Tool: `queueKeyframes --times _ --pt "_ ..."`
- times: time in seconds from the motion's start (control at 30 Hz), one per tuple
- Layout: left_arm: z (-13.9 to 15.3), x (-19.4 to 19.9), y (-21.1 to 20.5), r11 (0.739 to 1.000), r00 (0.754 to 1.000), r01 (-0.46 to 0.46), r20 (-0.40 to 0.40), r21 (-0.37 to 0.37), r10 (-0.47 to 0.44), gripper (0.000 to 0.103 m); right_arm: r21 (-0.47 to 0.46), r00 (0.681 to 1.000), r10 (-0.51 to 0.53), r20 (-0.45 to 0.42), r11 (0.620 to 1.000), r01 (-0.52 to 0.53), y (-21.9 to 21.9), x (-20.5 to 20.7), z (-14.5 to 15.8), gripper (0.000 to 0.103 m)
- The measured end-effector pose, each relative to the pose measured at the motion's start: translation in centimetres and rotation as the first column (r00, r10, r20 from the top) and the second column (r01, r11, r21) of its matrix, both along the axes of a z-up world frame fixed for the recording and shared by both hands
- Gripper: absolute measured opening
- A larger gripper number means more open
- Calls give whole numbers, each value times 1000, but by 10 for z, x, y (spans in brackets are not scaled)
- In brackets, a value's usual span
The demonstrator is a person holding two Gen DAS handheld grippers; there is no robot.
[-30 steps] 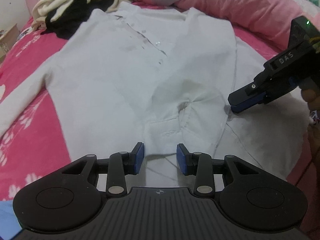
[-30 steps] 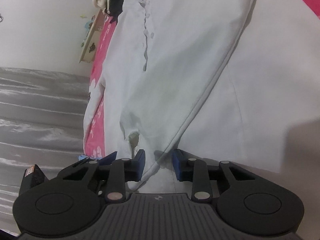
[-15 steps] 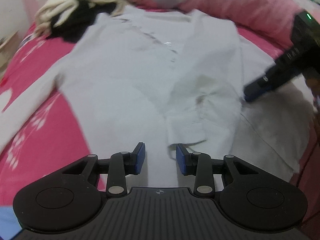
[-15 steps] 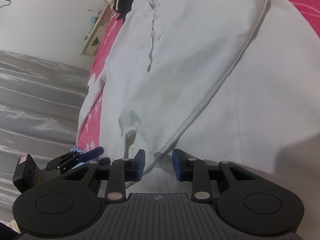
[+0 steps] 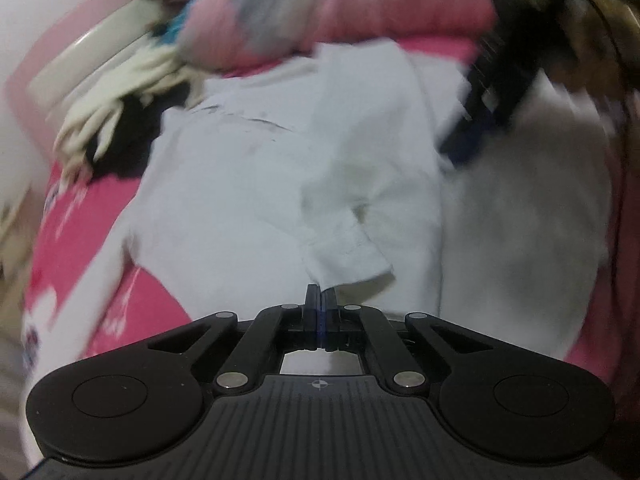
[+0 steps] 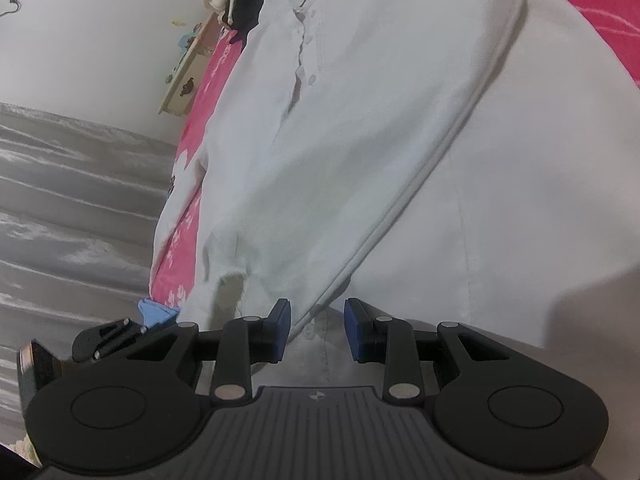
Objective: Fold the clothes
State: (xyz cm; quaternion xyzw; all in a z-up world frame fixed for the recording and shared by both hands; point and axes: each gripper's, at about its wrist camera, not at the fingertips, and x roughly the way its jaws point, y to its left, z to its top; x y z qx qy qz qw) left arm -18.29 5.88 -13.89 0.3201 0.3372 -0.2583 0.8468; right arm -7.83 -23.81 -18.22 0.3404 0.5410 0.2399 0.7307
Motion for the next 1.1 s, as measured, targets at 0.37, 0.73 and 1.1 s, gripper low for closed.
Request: queueKeyframes --times 0.37,0.73,1.1 --pt "0 -1 18 996 991 46 -127 71 -37 2 -53 999 13 49 999 -10 0 -3 9 32" --pt "31 46 44 878 920 -327 -330 -350 211 18 -212 956 142 255 973 -88 24 -5 41 32" --pt "21 77 33 881 860 -378 -460 -284 220 28 -264 952 11 307 962 74 -20 4 58 33"
